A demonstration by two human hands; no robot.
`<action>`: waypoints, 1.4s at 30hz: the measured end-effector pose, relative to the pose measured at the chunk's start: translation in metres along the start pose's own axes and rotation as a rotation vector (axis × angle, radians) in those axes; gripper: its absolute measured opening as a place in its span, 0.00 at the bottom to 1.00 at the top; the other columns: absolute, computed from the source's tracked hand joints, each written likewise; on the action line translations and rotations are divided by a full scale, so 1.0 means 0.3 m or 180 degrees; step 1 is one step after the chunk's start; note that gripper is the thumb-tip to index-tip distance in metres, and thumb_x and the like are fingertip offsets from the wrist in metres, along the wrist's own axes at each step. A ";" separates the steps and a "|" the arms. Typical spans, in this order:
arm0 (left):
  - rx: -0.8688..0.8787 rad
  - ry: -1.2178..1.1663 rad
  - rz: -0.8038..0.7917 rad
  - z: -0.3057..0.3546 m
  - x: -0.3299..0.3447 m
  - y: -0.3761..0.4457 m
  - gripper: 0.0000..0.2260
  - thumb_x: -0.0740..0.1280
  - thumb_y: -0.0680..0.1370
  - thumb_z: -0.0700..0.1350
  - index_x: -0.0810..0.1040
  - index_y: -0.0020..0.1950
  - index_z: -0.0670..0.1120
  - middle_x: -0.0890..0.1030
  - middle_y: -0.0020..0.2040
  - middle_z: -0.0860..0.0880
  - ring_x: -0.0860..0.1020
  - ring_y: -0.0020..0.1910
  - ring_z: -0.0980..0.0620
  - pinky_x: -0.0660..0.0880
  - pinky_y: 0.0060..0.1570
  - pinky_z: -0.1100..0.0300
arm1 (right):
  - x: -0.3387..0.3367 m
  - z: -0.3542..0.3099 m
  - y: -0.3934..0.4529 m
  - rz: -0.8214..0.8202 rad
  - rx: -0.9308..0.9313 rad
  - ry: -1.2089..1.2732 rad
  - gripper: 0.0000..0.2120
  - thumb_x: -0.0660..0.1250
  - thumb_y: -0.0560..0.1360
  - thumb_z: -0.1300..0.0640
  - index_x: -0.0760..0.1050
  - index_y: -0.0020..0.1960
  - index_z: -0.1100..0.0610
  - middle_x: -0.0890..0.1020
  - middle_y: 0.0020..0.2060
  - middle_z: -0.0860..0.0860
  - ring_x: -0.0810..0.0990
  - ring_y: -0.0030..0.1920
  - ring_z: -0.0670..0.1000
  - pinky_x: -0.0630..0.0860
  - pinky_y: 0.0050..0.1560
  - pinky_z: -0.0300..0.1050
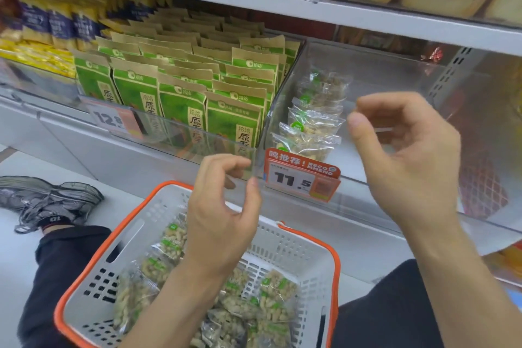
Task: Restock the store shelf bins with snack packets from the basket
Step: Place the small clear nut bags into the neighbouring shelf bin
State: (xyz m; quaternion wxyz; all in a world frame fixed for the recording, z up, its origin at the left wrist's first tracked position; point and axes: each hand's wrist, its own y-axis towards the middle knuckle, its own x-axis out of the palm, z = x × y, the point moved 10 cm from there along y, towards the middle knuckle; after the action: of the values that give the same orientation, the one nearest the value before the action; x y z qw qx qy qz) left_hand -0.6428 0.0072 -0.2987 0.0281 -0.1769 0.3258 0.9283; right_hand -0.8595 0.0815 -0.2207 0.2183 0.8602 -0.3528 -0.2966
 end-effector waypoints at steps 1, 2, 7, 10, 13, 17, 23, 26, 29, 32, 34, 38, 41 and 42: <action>-0.0177 -0.0036 -0.0061 -0.046 0.002 -0.023 0.09 0.69 0.77 0.37 0.75 0.55 0.46 0.76 0.48 0.52 0.76 0.46 0.55 0.71 0.46 0.68 | 0.033 -0.051 -0.032 -0.0109 -0.0197 0.0155 0.05 0.71 0.77 0.60 0.79 0.51 0.52 0.82 0.44 0.41 0.82 0.44 0.46 0.77 0.44 0.33; -0.0398 -0.0050 -0.0185 -0.110 0.012 -0.055 0.09 0.69 0.77 0.38 0.75 0.54 0.48 0.77 0.47 0.52 0.76 0.44 0.55 0.71 0.43 0.68 | 0.083 -0.085 -0.067 -0.0339 -0.0328 0.0273 0.05 0.71 0.77 0.61 0.79 0.50 0.53 0.83 0.43 0.44 0.82 0.43 0.47 0.77 0.43 0.35; -0.1186 0.0662 -0.1186 -0.535 0.072 -0.296 0.09 0.70 0.76 0.44 0.74 0.54 0.49 0.75 0.47 0.54 0.75 0.45 0.55 0.73 0.44 0.58 | 0.465 -0.036 -0.300 -0.2300 -0.0341 -0.0116 0.06 0.71 0.77 0.54 0.79 0.52 0.54 0.80 0.42 0.45 0.78 0.42 0.44 0.75 0.43 0.37; -0.1788 0.1197 -0.2032 -0.757 0.078 -0.499 0.16 0.69 0.77 0.49 0.73 0.62 0.45 0.76 0.51 0.51 0.77 0.53 0.48 0.71 0.47 0.58 | 0.684 0.186 -0.491 -0.3563 0.0030 -0.1022 0.12 0.68 0.77 0.47 0.77 0.57 0.53 0.80 0.48 0.48 0.78 0.46 0.48 0.78 0.49 0.51; -0.2327 0.1432 -0.2713 -0.891 0.070 -0.697 0.24 0.66 0.79 0.52 0.68 0.71 0.43 0.74 0.64 0.45 0.73 0.63 0.46 0.72 0.58 0.56 | 0.790 0.438 -0.674 -0.4426 0.0462 -0.1789 0.16 0.66 0.78 0.47 0.75 0.59 0.57 0.79 0.53 0.54 0.77 0.51 0.56 0.77 0.53 0.55; -0.2391 0.1828 -0.3082 -0.961 0.060 -0.836 0.25 0.62 0.80 0.56 0.68 0.73 0.45 0.72 0.67 0.45 0.68 0.68 0.44 0.71 0.62 0.52 | 0.790 0.739 -0.871 -0.4624 0.1478 -0.2285 0.19 0.65 0.79 0.51 0.77 0.63 0.64 0.80 0.60 0.62 0.80 0.58 0.61 0.78 0.59 0.56; -0.2154 0.2027 -0.3179 -0.966 0.073 -0.839 0.17 0.60 0.80 0.52 0.73 0.65 0.46 0.77 0.58 0.47 0.72 0.63 0.46 0.73 0.58 0.51 | 0.728 0.961 -1.130 -0.4053 0.2633 -0.2359 0.25 0.59 0.82 0.56 0.58 0.77 0.59 0.65 0.73 0.60 0.65 0.72 0.61 0.64 0.72 0.51; -0.2319 0.2176 -0.3056 -0.990 0.044 -0.847 0.19 0.62 0.80 0.56 0.74 0.66 0.47 0.79 0.54 0.47 0.76 0.57 0.46 0.73 0.56 0.52 | 0.716 1.005 -1.125 -0.3798 0.2390 -0.2728 0.23 0.58 0.79 0.63 0.62 0.73 0.61 0.67 0.69 0.58 0.65 0.69 0.58 0.65 0.70 0.49; -0.2513 0.2347 -0.3002 -1.008 0.027 -0.861 0.24 0.64 0.79 0.59 0.70 0.71 0.47 0.74 0.60 0.44 0.72 0.61 0.44 0.73 0.60 0.51 | 0.687 1.034 -1.118 -0.3736 0.2543 -0.2947 0.18 0.58 0.79 0.62 0.70 0.68 0.58 0.66 0.68 0.57 0.65 0.68 0.58 0.68 0.67 0.52; -0.2675 0.2472 -0.3073 -1.012 0.027 -0.867 0.28 0.66 0.78 0.60 0.66 0.74 0.48 0.72 0.65 0.44 0.67 0.66 0.44 0.70 0.65 0.50 | 0.673 1.044 -1.128 -0.3871 0.2715 -0.3055 0.21 0.62 0.79 0.59 0.66 0.72 0.55 0.65 0.69 0.58 0.64 0.70 0.60 0.68 0.69 0.53; -0.2795 0.2407 -0.3115 -1.012 0.028 -0.876 0.33 0.68 0.76 0.60 0.63 0.75 0.47 0.77 0.63 0.46 0.68 0.68 0.43 0.69 0.65 0.49 | 0.680 1.042 -1.148 -0.3950 0.2834 -0.2898 0.27 0.64 0.78 0.58 0.61 0.75 0.56 0.68 0.70 0.57 0.68 0.70 0.60 0.68 0.69 0.56; -0.2869 0.2242 -0.2795 -0.970 -0.004 -0.833 0.37 0.77 0.70 0.54 0.65 0.74 0.47 0.80 0.59 0.48 0.74 0.63 0.47 0.72 0.62 0.52 | 0.694 1.006 -1.115 -0.3588 0.3295 -0.2395 0.37 0.76 0.70 0.52 0.61 0.72 0.58 0.75 0.64 0.55 0.74 0.64 0.57 0.74 0.61 0.53; -0.3049 0.2216 -0.2754 -0.932 -0.034 -0.803 0.32 0.77 0.71 0.48 0.70 0.71 0.44 0.79 0.58 0.48 0.80 0.48 0.51 0.78 0.50 0.58 | 0.739 0.946 -1.053 -0.3731 0.3593 -0.1690 0.21 0.78 0.69 0.49 0.72 0.52 0.60 0.76 0.42 0.52 0.77 0.40 0.50 0.71 0.36 0.41; -0.3127 0.2162 -0.2728 -0.923 -0.048 -0.794 0.28 0.76 0.72 0.47 0.72 0.69 0.44 0.80 0.54 0.49 0.80 0.44 0.53 0.78 0.44 0.61 | 0.750 0.916 -1.030 -0.3842 0.3741 -0.1423 0.18 0.78 0.69 0.48 0.73 0.46 0.58 0.75 0.36 0.51 0.74 0.33 0.48 0.69 0.33 0.40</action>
State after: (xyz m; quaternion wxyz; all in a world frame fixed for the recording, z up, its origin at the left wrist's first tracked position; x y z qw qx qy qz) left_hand -0.5036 0.0252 -0.6363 0.2036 -0.5588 -0.2348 0.7689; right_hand -0.7652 0.0728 -0.6819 -0.5298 0.7951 0.0329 -0.2933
